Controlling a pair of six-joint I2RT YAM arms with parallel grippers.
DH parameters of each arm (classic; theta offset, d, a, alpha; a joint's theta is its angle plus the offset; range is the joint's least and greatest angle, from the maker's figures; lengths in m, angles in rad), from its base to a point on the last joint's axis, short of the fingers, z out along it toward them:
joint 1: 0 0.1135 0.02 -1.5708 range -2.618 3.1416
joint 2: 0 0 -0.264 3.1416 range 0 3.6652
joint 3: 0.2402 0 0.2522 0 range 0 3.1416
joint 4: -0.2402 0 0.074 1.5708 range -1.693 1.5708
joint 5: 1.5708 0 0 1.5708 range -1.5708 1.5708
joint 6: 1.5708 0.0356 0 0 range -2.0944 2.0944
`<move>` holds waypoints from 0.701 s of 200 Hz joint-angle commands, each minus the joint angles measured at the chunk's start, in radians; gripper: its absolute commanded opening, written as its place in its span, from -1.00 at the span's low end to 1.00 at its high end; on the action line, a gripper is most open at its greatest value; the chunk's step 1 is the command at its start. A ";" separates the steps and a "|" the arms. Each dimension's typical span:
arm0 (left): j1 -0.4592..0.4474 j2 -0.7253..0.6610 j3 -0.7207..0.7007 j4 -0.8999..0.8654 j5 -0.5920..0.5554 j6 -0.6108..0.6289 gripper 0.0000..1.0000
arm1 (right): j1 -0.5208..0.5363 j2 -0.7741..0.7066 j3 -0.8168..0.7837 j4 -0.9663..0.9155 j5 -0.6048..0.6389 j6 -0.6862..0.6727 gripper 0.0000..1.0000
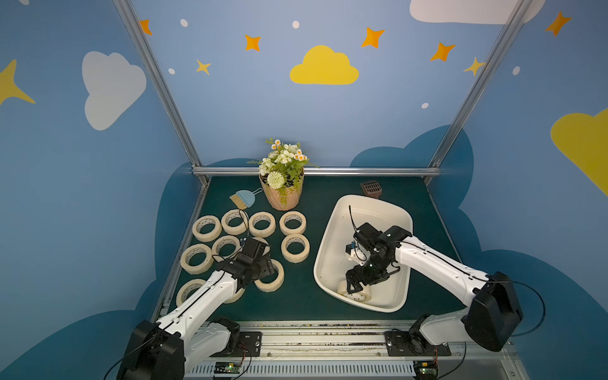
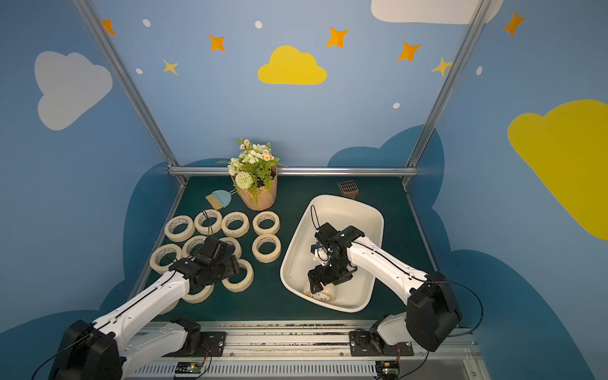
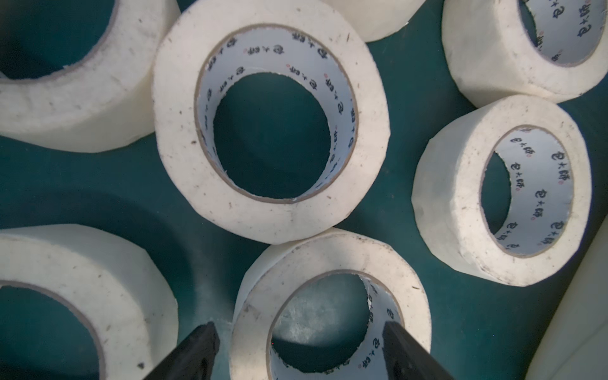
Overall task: Take out the art tape in the storage box
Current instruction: Pick up the art tape from the storage box.
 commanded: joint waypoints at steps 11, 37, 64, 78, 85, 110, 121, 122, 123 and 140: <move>0.004 -0.007 0.012 0.005 0.002 0.024 0.65 | 0.006 0.039 0.001 0.015 0.002 -0.007 0.92; 0.003 -0.004 0.014 0.008 0.003 0.026 0.65 | -0.008 0.086 0.030 0.018 0.013 -0.011 0.88; 0.005 -0.008 0.016 0.010 -0.001 0.036 0.64 | -0.046 0.124 0.081 0.008 0.031 -0.019 0.24; 0.005 -0.010 0.033 0.002 -0.008 0.054 0.64 | -0.077 0.139 0.121 -0.009 0.047 -0.031 -0.19; 0.003 -0.006 0.046 -0.006 -0.012 0.071 0.64 | -0.094 0.146 0.140 -0.016 0.056 -0.034 -0.39; 0.003 0.021 0.108 -0.021 -0.009 0.116 0.64 | -0.164 0.178 0.219 -0.029 0.077 -0.054 -0.91; 0.000 0.038 0.133 -0.020 0.002 0.133 0.65 | -0.196 0.197 0.250 -0.028 0.084 -0.061 -0.94; 0.000 0.039 0.136 -0.020 0.003 0.135 0.65 | -0.199 0.199 0.253 -0.028 0.085 -0.061 -0.94; -0.001 0.042 0.137 -0.019 0.003 0.136 0.65 | -0.201 0.201 0.256 -0.028 0.086 -0.061 -0.94; -0.016 0.068 0.179 -0.004 0.022 0.159 0.65 | -0.254 0.236 0.313 -0.024 0.096 -0.058 -1.00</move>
